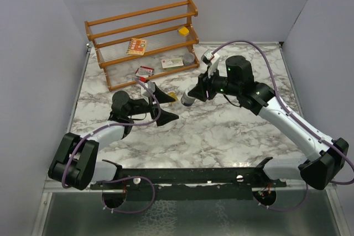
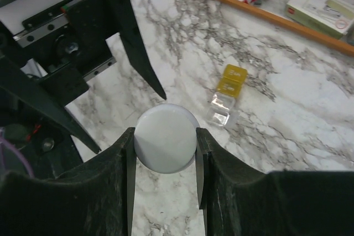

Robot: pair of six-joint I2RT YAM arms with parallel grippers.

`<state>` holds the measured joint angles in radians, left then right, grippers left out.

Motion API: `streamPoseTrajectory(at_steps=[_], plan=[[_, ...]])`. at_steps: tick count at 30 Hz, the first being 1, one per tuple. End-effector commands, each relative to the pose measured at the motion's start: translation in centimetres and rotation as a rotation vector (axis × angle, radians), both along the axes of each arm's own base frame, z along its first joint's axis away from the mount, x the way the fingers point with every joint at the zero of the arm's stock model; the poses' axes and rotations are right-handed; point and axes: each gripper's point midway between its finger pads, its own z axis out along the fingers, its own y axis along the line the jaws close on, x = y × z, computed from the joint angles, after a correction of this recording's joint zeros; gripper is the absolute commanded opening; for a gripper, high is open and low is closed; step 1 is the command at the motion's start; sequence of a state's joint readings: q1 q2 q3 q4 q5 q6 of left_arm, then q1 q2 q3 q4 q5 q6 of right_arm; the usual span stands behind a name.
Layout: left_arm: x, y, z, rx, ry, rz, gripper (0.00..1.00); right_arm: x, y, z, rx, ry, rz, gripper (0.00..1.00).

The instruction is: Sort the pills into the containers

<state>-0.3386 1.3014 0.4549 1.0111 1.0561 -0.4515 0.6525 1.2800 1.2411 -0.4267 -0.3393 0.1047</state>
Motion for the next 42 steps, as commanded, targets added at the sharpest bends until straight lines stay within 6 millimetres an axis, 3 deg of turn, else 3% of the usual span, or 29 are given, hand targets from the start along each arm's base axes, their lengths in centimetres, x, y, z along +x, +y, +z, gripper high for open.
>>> streamPoseTrajectory(at_steps=[1,14,18,23,29,42], plan=[[-2.1,-0.8,2.1,-0.013,-0.137,-0.142,0.99,-4.0,1.4,2.6,0.085,0.011,0.214,0.01],[-5.3,-3.6,2.7,-0.032,-0.122,-0.271,0.98,-6.7,2.0,1.7,0.106,0.036,0.363,0.01],[-5.2,-3.8,3.2,-0.043,-0.124,-0.256,0.96,-6.7,2.1,1.2,0.105,0.043,0.366,0.01],[-4.6,-4.0,3.6,-0.052,-0.121,-0.226,0.85,-6.7,2.4,1.3,0.124,0.035,0.372,0.01],[-3.8,-4.4,3.2,-0.054,-0.086,-0.205,0.84,-6.7,2.9,1.6,0.163,0.032,0.378,0.01],[-3.9,-4.4,3.2,-0.069,-0.093,-0.186,0.66,-6.3,3.2,2.2,0.201,0.012,0.366,0.01]])
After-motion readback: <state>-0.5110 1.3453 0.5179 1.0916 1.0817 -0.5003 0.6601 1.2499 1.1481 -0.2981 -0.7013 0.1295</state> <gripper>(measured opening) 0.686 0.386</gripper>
